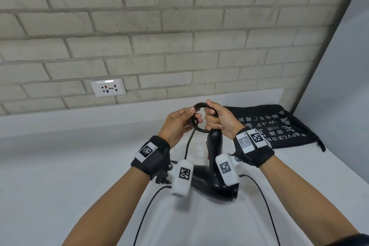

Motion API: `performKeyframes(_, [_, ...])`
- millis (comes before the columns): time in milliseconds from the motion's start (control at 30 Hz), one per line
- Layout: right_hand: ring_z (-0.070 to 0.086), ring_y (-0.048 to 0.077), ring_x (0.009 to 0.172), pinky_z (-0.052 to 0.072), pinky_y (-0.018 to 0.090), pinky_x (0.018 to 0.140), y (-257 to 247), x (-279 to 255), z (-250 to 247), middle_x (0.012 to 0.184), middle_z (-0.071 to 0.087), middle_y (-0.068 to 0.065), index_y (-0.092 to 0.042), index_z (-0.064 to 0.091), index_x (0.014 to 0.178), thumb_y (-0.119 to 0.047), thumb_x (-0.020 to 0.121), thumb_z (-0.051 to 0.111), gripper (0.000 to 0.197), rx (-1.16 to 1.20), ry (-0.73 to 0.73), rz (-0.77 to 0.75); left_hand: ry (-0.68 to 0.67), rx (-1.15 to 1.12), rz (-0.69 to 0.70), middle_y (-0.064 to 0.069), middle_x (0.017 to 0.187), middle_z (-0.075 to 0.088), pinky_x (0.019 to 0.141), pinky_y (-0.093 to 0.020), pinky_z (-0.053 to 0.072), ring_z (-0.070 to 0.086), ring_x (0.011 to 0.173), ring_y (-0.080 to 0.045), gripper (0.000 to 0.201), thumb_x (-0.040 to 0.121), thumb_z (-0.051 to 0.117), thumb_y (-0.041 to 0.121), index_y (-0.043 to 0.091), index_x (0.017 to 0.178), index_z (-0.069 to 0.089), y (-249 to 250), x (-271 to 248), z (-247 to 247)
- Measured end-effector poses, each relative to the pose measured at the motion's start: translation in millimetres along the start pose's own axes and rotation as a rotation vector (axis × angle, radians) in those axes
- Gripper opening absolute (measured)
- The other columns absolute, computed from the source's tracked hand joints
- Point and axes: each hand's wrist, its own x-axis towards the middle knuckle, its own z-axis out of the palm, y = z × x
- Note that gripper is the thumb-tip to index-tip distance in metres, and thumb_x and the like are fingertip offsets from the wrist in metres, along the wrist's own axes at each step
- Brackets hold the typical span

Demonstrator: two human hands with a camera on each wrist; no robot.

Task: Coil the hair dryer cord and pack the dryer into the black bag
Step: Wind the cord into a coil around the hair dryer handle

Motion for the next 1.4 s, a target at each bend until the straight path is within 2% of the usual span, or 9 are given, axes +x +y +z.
performKeyframes(167, [0.018,0.003,0.025,0.041,0.019,0.048,-2.7,-1.3,2.1,0.029,0.02,-0.011,-0.015,0.045,0.07,-0.04,0.097,0.026,0.041,-0.116,-0.013,-0.005,-0.087,-0.072,-0.074,0.008,0.064,0.064,0.072,-0.02,0.051,0.063,0.062,-0.007,0.022,0.095,0.044,0.018,0.011,0.094,0.065,5.6,-1.0,-3.7])
performKeyframes(300, [0.018,0.004,0.025,0.041,0.018,0.046,-0.4,-1.2,4.6,0.03,0.021,-0.01,-0.017,0.041,0.067,-0.039,0.099,0.027,0.041,-0.157,0.011,-0.039,-0.123,-0.022,-0.11,0.011,0.062,0.058,0.071,-0.022,0.046,0.058,0.062,-0.005,0.027,0.096,0.041,0.024,0.015,0.095,0.066,10.5,-3.1,-3.2])
performKeyframes(500, [0.018,0.003,0.025,0.039,0.018,0.044,0.9,2.1,7.0,0.029,0.022,-0.009,-0.019,0.035,0.061,-0.035,0.1,0.025,0.043,-0.151,0.019,-0.073,-0.199,0.056,-0.25,0.01,0.052,0.048,0.087,-0.029,0.045,0.054,0.073,-0.01,0.037,0.097,0.031,0.04,0.02,0.106,0.062,15.7,-10.7,1.8])
performKeyframes(667, [0.017,0.003,0.025,0.04,0.018,0.044,0.3,1.7,7.6,0.029,0.021,-0.011,-0.018,0.035,0.062,-0.035,0.099,0.026,0.042,-0.148,-0.003,-0.057,-0.209,0.284,-0.177,0.003,0.079,0.056,0.092,-0.033,0.05,0.059,0.079,-0.009,0.037,0.089,0.055,0.01,0.009,0.126,0.049,22.4,-15.3,0.6])
performKeyframes(800, [0.018,0.003,0.024,0.04,0.018,0.044,-2.2,1.0,8.0,0.03,0.02,-0.011,-0.018,0.034,0.063,-0.036,0.099,0.027,0.041,-0.125,-0.026,-0.028,-0.174,0.484,-0.113,-0.003,0.084,0.051,0.068,-0.024,0.059,0.059,0.076,-0.015,0.028,0.085,0.055,-0.006,0.007,0.11,0.049,35.2,-16.4,-4.5])
performKeyframes(1033, [0.017,0.003,0.024,0.04,0.018,0.043,-2.0,0.5,13.9,0.029,0.02,-0.011,-0.018,0.034,0.064,-0.035,0.099,0.026,0.04,-0.125,-0.061,-0.005,-0.222,0.691,-0.132,-0.002,0.08,0.062,0.06,-0.014,0.053,0.058,0.071,-0.012,0.036,0.082,0.056,-0.008,0.002,0.117,0.053,52.9,-18.6,-16.1])
performKeyframes(1167, [0.017,0.003,0.024,0.039,0.018,0.042,-2.2,1.1,13.6,0.03,0.02,-0.011,-0.018,0.034,0.063,-0.034,0.099,0.028,0.04,-0.154,-0.047,-0.003,-0.271,0.705,-0.078,-0.008,0.09,0.064,0.062,-0.011,0.048,0.06,0.066,-0.002,0.039,0.086,0.05,-0.01,0.005,0.122,0.052,52.9,-18.0,-27.7])
performKeyframes(1267, [0.017,0.003,0.024,0.038,0.018,0.041,-2.4,3.8,11.7,0.029,0.02,-0.012,-0.017,0.034,0.063,-0.034,0.099,0.027,0.04,-0.156,-0.043,-0.006,-0.198,0.651,-0.059,-0.011,0.091,0.063,0.062,-0.009,0.049,0.061,0.063,0.001,0.039,0.087,0.049,-0.009,0.002,0.124,0.05,36.9,-19.6,-33.1])
performKeyframes(1400, [0.017,0.003,0.023,0.039,0.018,0.04,-1.1,7.5,6.8,0.029,0.02,-0.014,-0.018,0.033,0.063,-0.034,0.099,0.026,0.04,-0.12,-0.007,-0.014,-0.067,0.642,-0.022,-0.008,0.094,0.062,0.073,-0.011,0.05,0.061,0.081,-0.011,0.035,0.085,0.056,-0.004,0.001,0.119,0.055,6.4,-26.7,-38.4])
